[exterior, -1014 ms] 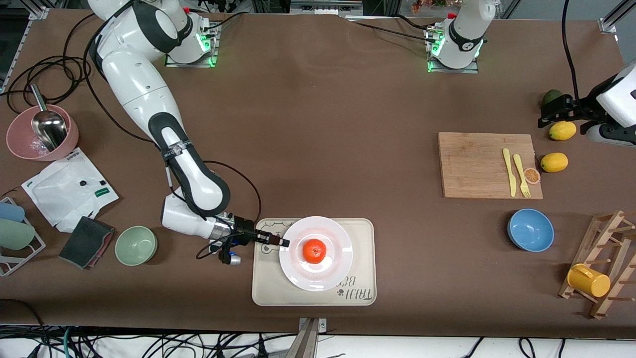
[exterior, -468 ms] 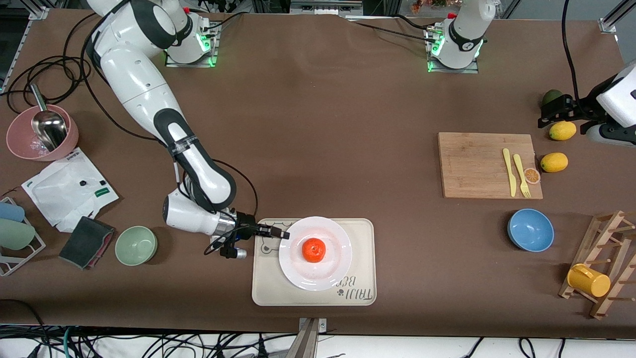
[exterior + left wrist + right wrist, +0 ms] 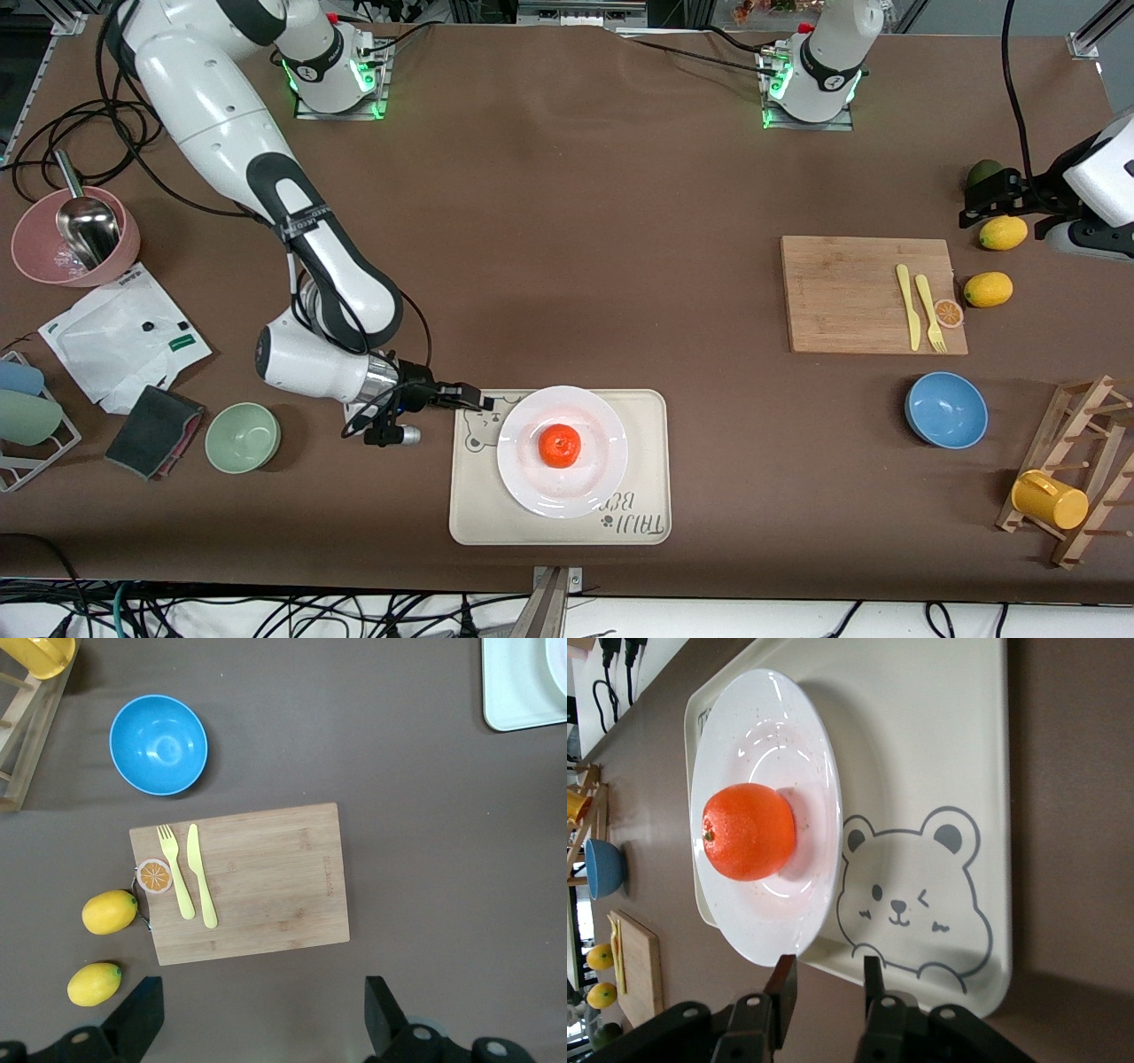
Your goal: Place orange and plate with both arms
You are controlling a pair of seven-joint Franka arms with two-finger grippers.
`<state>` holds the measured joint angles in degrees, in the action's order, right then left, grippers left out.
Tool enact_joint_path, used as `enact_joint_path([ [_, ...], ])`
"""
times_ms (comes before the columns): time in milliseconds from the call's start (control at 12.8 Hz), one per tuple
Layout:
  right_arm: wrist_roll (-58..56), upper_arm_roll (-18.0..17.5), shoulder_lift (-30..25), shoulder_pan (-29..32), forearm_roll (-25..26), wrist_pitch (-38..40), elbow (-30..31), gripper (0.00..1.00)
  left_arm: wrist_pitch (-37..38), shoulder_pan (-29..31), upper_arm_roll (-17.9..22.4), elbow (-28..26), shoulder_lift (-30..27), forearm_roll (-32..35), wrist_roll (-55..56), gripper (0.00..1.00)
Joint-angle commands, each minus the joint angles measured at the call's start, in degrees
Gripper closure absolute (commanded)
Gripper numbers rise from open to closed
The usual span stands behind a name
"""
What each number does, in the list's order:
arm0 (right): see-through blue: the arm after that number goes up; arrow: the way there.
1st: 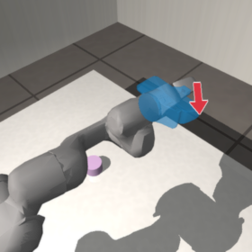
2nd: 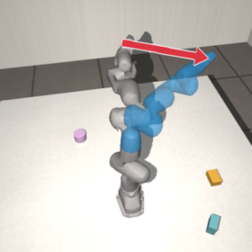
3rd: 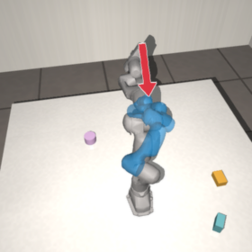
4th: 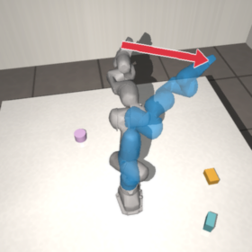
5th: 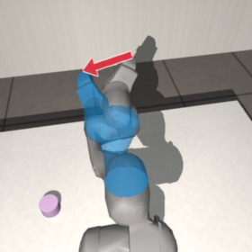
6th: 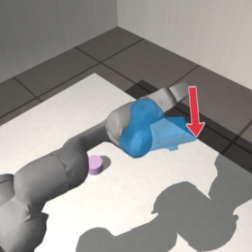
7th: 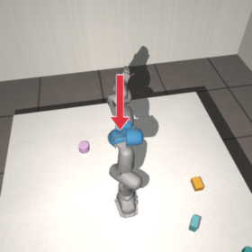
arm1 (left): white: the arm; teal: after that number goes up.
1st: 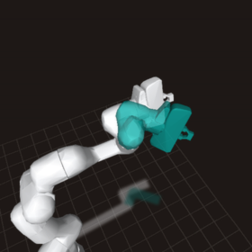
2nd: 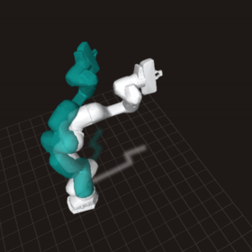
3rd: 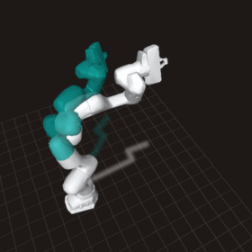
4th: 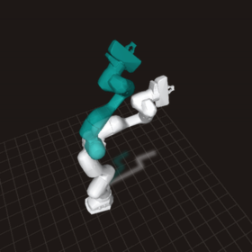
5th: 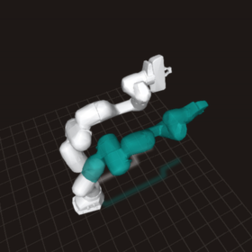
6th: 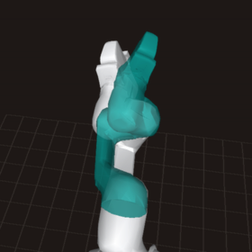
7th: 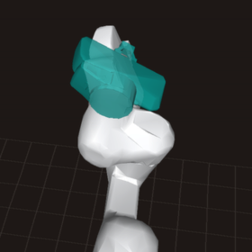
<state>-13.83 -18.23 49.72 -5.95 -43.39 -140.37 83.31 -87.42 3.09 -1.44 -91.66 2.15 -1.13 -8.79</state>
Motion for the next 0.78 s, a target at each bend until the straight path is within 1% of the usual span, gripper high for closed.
enact_joint_path([
  [0, 0.6, 1.2, -10.6, 0.6, 3.3, 0.0, 12.5, 0.62, 0.2, 0.3, -0.4, -0.2, -0.4, 1.3, 0.4, 0.00],
  [156, 0.6, 2.8, -18.5, 0.6, 5.5, 1.1, 20.4, 0.58, 0.2, 0.3, -0.4, -0.2, -0.4, 1.3, 0.4, 0.00],
  [312, 0.6, 5.0, -25.8, 0.6, 5.6, 5.5, 26.0, 0.34, 0.2, 0.3, -0.4, -0.2, -0.4, 1.3, 0.4, 0.00],
  [390, 0.6, 6.5, -29.0, 0.6, 6.1, 8.2, 28.1, 0.25, 0.2, 0.3, -0.4, -0.2, -0.4, 1.3, 0.4, 0.00],
  [468, 0.6, 7.8, -31.8, 0.6, 7.9, 11.2, 29.4, 0.14, 0.2, 0.3, -0.4, -0.2, -0.4, 1.2, 0.4, 0.00],
  [546, 0.6, 9.1, -33.9, 0.5, 9.8, 13.8, 29.9, 0.00, 0.2, 0.3, -0.4, -0.2, -0.4, 1.3, 0.4, 0.00],
  [702, 0.7, 11.8, -37.3, 0.6, 13.7, 18.9, 30.1, 0.00, 0.2, 0.3, -0.4, -0.2, -0.4, 1.3, 0.4, 0.00],
])
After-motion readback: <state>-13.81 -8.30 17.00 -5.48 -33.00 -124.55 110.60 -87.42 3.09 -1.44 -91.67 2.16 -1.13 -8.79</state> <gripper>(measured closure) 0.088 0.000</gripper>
